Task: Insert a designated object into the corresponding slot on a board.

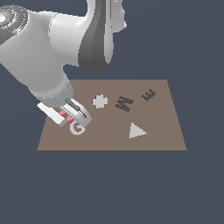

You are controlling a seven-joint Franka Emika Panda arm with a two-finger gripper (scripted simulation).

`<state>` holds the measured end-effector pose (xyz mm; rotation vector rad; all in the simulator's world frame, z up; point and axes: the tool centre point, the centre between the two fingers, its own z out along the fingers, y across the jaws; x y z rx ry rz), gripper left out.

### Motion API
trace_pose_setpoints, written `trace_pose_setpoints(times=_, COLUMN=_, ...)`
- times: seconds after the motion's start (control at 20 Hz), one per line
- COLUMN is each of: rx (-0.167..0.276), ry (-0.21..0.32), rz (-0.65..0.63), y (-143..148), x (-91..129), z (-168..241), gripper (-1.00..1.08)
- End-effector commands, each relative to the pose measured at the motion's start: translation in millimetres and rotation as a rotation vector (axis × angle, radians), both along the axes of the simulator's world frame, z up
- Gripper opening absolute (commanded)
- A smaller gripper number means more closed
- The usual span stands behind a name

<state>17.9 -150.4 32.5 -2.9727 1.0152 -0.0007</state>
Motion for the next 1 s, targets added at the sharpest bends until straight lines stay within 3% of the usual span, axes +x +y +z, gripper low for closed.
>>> trace_pose_setpoints(times=0.0, rx=0.0, ry=-0.001, rz=0.101, y=10, x=8, z=1, gripper=-1.0)
trace_pose_setpoints(times=0.5, rx=0.0, ry=-0.001, rz=0.595, y=70, x=31, z=3, gripper=-1.0)
trace_pose_setpoints(times=0.95, rx=-0.001, ry=0.0, rz=1.054, y=130, x=23, z=5, gripper=-1.0)
